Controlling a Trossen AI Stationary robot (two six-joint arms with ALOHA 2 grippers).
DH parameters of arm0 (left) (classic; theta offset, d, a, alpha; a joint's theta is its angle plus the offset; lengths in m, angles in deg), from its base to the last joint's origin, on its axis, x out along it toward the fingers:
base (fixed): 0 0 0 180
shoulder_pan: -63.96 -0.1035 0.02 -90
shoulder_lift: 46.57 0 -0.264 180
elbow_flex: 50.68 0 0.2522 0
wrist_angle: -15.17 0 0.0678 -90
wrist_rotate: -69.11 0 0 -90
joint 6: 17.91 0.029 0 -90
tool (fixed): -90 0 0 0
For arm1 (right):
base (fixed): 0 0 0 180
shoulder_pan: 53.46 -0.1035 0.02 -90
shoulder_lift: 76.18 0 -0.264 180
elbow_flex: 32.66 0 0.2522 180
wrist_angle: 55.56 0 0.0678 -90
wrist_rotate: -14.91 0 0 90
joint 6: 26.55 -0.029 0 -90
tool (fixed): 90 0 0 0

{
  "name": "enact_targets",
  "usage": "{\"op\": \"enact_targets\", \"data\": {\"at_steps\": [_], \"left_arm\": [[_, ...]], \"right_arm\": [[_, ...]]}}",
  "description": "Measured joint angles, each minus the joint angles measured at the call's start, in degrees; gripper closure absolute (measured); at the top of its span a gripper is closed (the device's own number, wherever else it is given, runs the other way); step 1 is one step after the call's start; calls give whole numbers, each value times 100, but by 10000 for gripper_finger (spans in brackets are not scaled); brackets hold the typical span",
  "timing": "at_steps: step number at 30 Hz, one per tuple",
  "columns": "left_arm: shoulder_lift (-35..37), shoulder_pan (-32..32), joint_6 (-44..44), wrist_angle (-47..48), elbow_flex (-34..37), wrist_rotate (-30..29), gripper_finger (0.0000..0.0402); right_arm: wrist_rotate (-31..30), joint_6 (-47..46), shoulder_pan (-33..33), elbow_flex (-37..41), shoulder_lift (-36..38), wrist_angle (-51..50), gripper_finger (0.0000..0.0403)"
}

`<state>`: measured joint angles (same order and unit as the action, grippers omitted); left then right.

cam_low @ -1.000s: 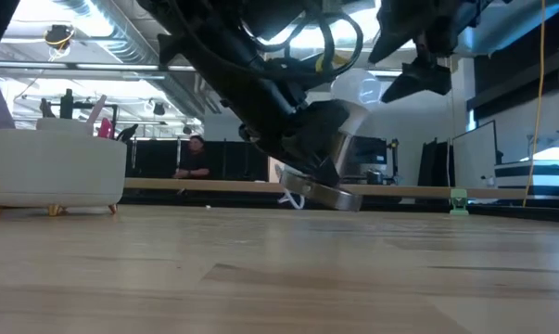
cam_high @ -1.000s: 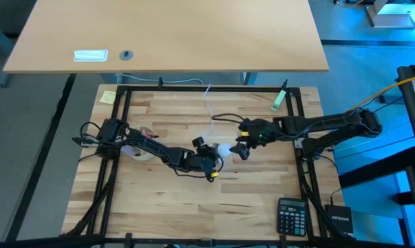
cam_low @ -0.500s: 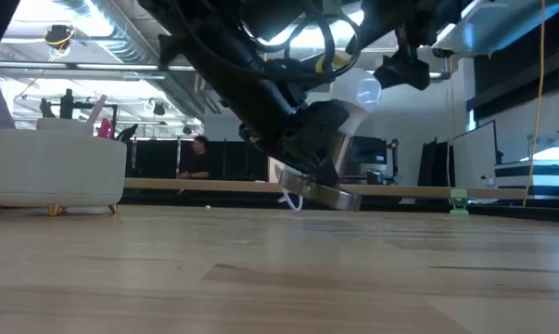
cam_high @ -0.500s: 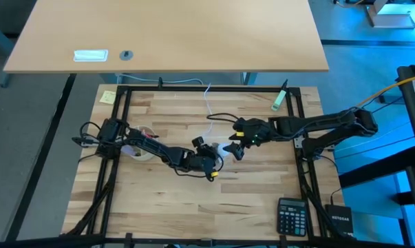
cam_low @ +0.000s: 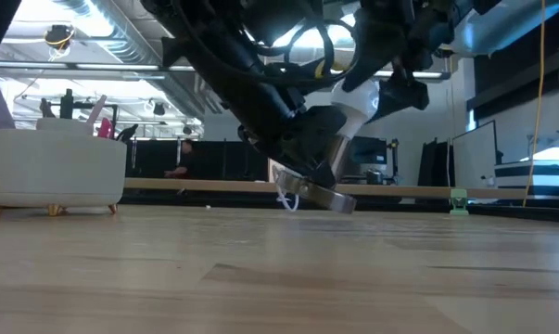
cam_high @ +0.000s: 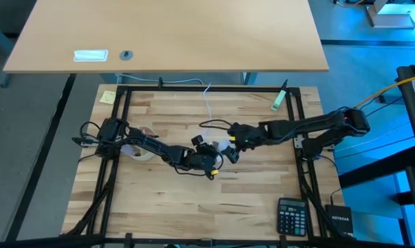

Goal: Screw lightbulb
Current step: Remove the lightbulb from the lamp

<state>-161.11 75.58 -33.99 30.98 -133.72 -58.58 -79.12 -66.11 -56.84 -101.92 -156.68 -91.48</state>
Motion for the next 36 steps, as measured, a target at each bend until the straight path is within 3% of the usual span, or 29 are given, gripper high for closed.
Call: {"op": "enact_targets", "data": {"at_steps": [10, 17, 21, 25, 29, 32, 36], "left_arm": [[0, 0, -2, 35, 2, -2, 246], [0, 0, 20, 30, 2, 7, 246], [3, 22, 158, 7, 0, 159, 246], [182, 38, 482, 7, 7, 947, 246], [463, 16, 696, -43, 9, 2329, 246], [578, -26, 837, -101, 9, 3279, 246], [581, -125, 927, -126, 9, 4097, 246]], "right_arm": [[-143, 281, 13, 4, -190, 209, 84], [-141, 582, 2, 4, -176, 211, 162], [136, 1284, 4, 6, -134, 196, 175], [751, 2424, -2, -143, -136, 15, 167], [2052, 3784, 1, -439, -132, -299, 173], [2376, 4622, -66, -579, -136, -286, 175], [2509, 6208, -211, -595, -156, -212, 168]]}}
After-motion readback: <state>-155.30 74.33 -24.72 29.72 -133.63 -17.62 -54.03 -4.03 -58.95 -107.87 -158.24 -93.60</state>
